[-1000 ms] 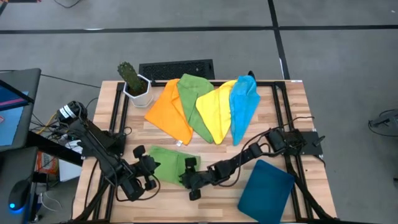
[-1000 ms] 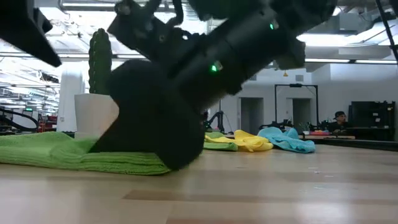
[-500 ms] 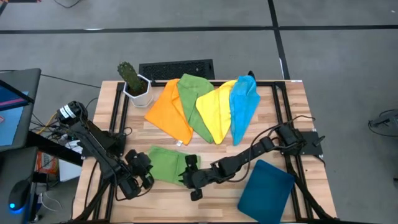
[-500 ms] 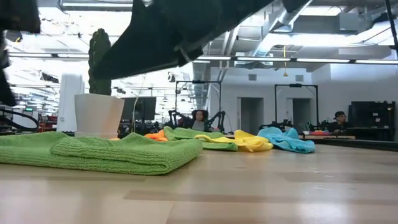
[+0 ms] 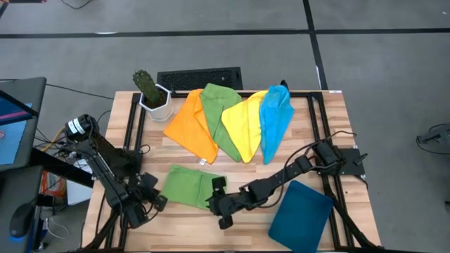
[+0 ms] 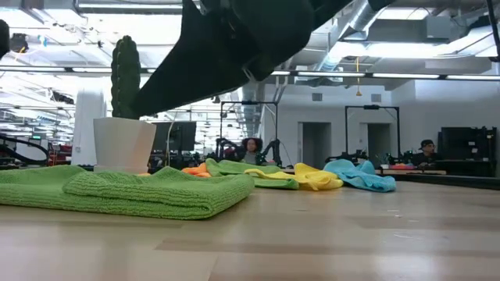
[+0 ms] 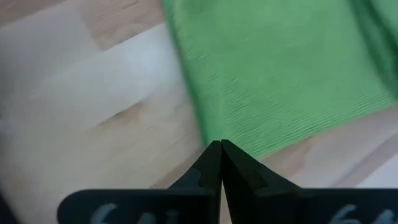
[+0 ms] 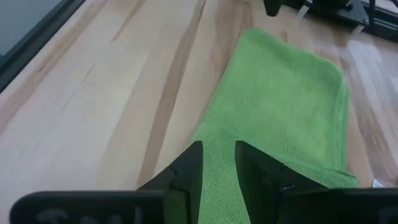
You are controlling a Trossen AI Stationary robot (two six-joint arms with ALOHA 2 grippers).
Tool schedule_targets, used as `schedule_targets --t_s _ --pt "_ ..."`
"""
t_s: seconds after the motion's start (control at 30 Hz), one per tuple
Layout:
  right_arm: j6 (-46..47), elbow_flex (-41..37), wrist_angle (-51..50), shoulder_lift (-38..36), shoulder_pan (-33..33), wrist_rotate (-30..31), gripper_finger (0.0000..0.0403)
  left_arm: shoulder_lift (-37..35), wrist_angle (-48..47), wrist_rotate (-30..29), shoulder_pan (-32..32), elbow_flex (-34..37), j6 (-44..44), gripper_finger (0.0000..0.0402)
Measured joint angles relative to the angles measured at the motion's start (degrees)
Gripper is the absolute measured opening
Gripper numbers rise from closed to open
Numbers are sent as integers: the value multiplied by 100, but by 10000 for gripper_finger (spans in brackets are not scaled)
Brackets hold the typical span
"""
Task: Fold microfiber towels
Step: Fold the right green microfiber towel
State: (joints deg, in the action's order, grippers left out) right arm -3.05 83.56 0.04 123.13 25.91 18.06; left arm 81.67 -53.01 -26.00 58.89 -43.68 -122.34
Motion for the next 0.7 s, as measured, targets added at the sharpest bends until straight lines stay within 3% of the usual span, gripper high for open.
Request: schedule_targets --t_s 0.17,0.5,0.7 --pt "2 -108 19 4 -4 -2 118 151 124 -163 -2 0 -33 30" --pt "-44 -141 24 4 -4 -4 118 848 624 -35 -4 0 -258 141" --pt "-42 -141 34 4 -4 -15 118 992 603 8 -15 0 -406 162"
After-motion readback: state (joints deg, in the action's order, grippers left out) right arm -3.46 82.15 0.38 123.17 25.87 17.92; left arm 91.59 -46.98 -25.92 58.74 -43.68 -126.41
